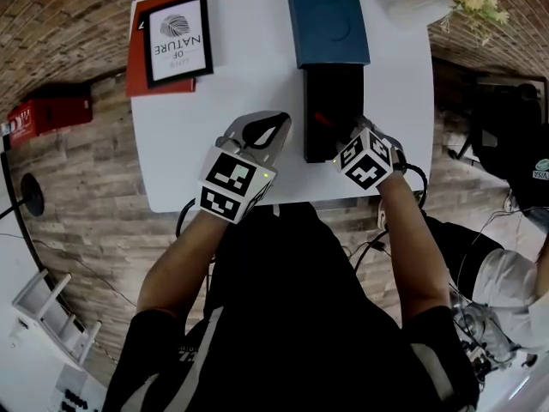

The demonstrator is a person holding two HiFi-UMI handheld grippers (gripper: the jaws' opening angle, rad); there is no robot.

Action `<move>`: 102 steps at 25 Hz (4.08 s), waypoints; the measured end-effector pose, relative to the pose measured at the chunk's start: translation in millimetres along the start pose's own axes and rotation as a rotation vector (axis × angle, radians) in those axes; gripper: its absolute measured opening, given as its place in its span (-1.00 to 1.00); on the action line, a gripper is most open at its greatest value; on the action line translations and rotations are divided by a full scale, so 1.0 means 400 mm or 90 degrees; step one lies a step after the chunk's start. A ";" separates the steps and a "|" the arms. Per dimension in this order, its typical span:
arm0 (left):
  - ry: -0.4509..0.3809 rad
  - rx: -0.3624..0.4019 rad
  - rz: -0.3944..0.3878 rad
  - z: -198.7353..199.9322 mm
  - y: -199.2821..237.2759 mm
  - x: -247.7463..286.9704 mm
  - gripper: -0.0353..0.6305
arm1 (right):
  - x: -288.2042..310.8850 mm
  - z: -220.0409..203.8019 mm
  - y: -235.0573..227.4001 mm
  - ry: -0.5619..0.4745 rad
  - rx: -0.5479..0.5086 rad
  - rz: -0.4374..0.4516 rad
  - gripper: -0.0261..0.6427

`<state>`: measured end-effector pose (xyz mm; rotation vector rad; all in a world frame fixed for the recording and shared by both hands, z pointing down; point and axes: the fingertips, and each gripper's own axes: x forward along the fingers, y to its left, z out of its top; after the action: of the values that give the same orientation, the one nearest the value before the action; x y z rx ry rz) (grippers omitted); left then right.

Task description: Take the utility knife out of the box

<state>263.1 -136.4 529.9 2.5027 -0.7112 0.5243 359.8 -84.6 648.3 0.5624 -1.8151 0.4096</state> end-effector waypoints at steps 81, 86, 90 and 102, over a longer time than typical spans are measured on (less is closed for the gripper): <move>0.075 0.343 -0.213 0.159 -0.253 -0.038 -0.74 | -0.402 0.189 0.078 -0.262 -0.206 -0.040 -0.89; 0.079 0.366 -0.207 0.165 -0.267 -0.052 -0.74 | -0.422 0.193 0.088 -0.273 -0.225 -0.033 -0.89; 0.093 0.394 -0.197 0.156 -0.282 -0.052 -0.72 | -0.439 0.189 0.097 -0.283 -0.234 -0.016 -0.89; 0.039 0.346 -0.174 0.210 -0.326 -0.061 -0.83 | -0.514 0.188 0.067 -0.376 -0.197 -0.056 -0.85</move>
<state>336.9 -75.0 405.6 3.0005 -0.2067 0.7686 337.1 -67.5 429.6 0.5798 -2.3471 -0.1194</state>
